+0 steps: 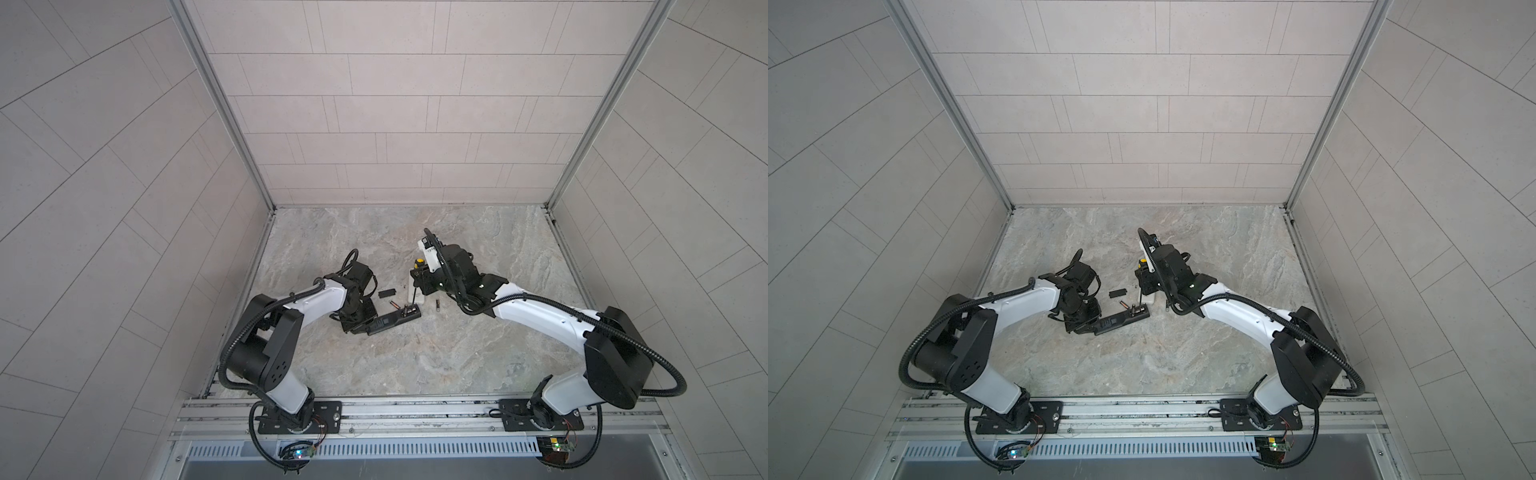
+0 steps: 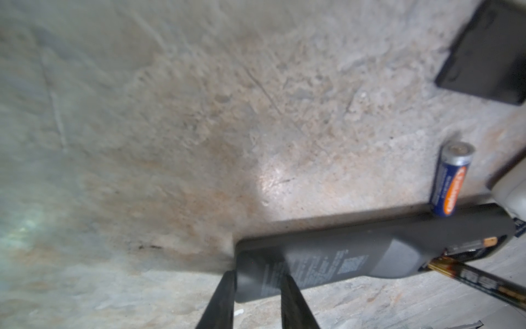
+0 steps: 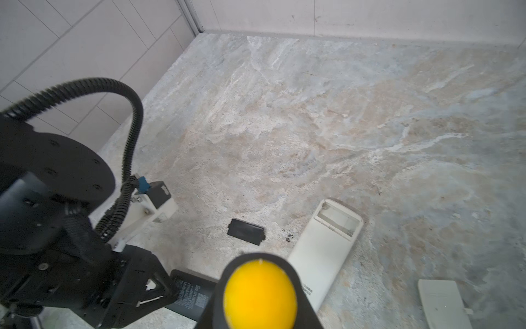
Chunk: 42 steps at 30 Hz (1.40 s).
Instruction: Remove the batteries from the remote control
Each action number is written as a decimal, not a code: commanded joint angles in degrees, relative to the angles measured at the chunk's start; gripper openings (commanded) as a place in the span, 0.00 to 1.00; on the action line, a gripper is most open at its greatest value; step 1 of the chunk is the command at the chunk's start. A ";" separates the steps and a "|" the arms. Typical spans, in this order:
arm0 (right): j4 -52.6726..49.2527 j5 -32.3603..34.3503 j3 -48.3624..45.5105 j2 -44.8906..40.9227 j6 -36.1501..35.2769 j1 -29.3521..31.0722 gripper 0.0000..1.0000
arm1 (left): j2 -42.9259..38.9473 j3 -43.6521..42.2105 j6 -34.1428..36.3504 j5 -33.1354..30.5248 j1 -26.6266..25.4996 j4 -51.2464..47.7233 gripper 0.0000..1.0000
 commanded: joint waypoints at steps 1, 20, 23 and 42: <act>1.83 -0.82 2.41 -1.28 1.40 0.65 0.00 | 3.84 -2.34 -1.51 7.65 -3.31 10.68 0.28; -4.36 3.91 5.47 2.56 -1.32 0.21 0.00 | 1.33 -1.77 -0.38 6.11 -3.29 8.90 0.29; -5.88 4.14 5.59 2.62 -1.74 0.03 0.00 | 0.52 -1.15 0.80 5.61 -3.30 7.88 0.33; -9.23 3.06 7.44 3.96 -2.32 0.10 0.00 | 1.49 16.79 23.70 -11.03 6.33 -12.71 0.64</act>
